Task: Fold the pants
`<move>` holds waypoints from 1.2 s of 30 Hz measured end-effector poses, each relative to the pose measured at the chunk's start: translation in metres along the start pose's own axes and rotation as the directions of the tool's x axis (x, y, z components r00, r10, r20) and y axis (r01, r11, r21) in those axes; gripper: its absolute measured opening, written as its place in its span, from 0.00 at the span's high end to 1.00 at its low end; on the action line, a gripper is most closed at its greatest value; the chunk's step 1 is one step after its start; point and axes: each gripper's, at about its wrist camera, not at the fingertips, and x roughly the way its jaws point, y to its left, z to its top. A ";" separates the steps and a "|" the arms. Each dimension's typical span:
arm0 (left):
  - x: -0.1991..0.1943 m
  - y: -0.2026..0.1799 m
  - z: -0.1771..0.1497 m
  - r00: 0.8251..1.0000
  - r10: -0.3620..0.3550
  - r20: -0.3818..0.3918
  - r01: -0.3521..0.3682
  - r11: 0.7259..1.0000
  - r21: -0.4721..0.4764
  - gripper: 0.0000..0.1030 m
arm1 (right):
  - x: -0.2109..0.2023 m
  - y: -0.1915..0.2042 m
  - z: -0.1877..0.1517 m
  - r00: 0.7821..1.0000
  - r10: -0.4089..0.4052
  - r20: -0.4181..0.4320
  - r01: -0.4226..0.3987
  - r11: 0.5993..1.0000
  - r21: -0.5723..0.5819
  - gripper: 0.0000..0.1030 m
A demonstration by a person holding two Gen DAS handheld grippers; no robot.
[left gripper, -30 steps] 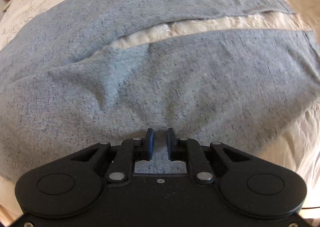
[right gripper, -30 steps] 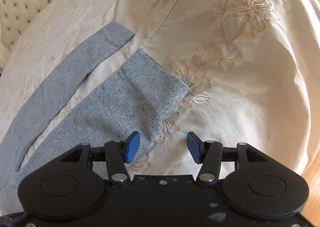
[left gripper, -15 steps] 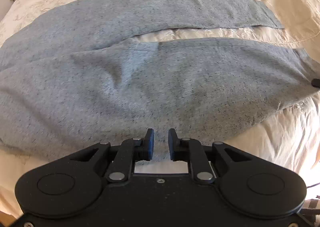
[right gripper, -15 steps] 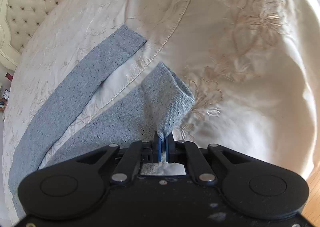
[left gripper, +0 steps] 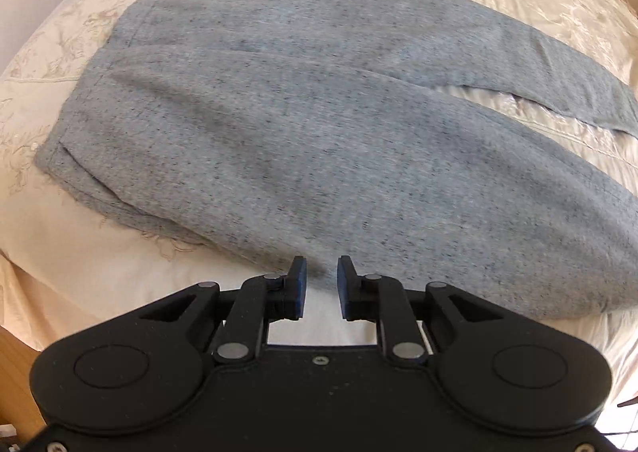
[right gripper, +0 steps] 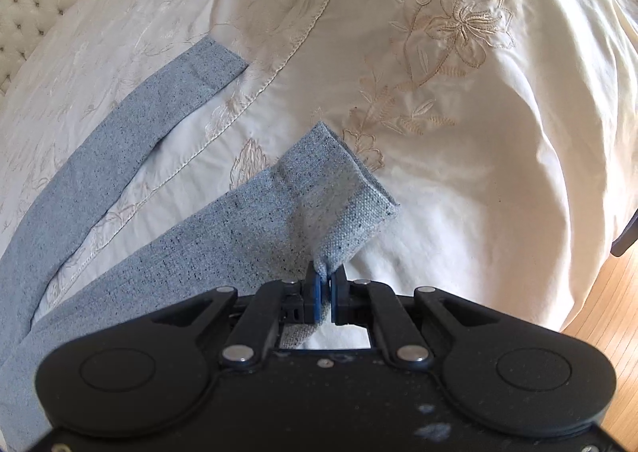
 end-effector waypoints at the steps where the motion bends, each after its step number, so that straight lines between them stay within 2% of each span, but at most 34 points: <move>1: 0.003 0.007 0.003 1.000 0.000 0.000 0.000 1.000 -0.011 0.75 | 0.000 0.002 -0.001 1.000 -0.011 0.003 0.011 1.000 0.000 0.95; 3: 0.013 0.022 0.008 1.000 -0.013 -0.015 0.012 0.999 -0.048 0.72 | 0.000 0.007 -0.003 0.999 -0.037 0.008 0.037 0.999 -0.003 0.95; 6: 0.033 0.039 0.013 0.997 -0.060 -0.052 0.055 0.994 -0.095 0.60 | 0.000 0.015 -0.007 0.997 -0.074 0.020 0.074 0.997 -0.007 0.95; 11: 0.067 0.052 0.018 0.988 -0.116 -0.099 0.099 0.981 -0.166 0.57 | -0.003 0.026 -0.009 0.993 -0.112 0.041 0.113 0.993 -0.018 0.95; 13: 0.073 0.053 0.021 0.987 -0.139 -0.086 0.124 0.979 -0.165 0.49 | -0.004 0.031 -0.010 0.991 -0.125 0.050 0.127 0.991 -0.031 0.95; 15: 0.075 0.051 0.022 0.977 -0.191 -0.090 0.175 0.972 -0.158 0.33 | -0.007 0.034 -0.011 0.989 -0.135 0.058 0.136 0.990 -0.025 0.95; 16: 0.073 0.049 0.022 0.974 -0.205 -0.094 0.190 0.971 -0.147 0.32 | -0.008 0.035 -0.011 0.989 -0.137 0.061 0.138 0.990 -0.016 0.95; 19: 0.057 0.045 0.015 0.976 -0.204 -0.079 0.197 0.976 -0.089 0.36 | -0.014 0.037 -0.012 0.988 -0.137 0.072 0.136 0.991 0.011 0.95; 22: 0.040 0.054 -0.005 0.974 -0.224 -0.045 0.219 0.971 -0.092 0.36 | -0.021 0.041 -0.014 0.987 -0.136 0.089 0.136 0.991 0.006 0.95; 27: 0.029 0.080 -0.028 0.987 -0.159 0.011 0.158 0.970 -0.184 0.36 | -0.032 0.046 -0.019 0.985 -0.135 0.107 0.138 0.990 -0.017 0.95; 36: 0.060 0.110 -0.003 0.992 -0.123 0.039 0.129 0.929 -0.346 0.35 | -0.039 0.050 -0.020 0.983 -0.138 0.117 0.142 0.990 -0.026 0.95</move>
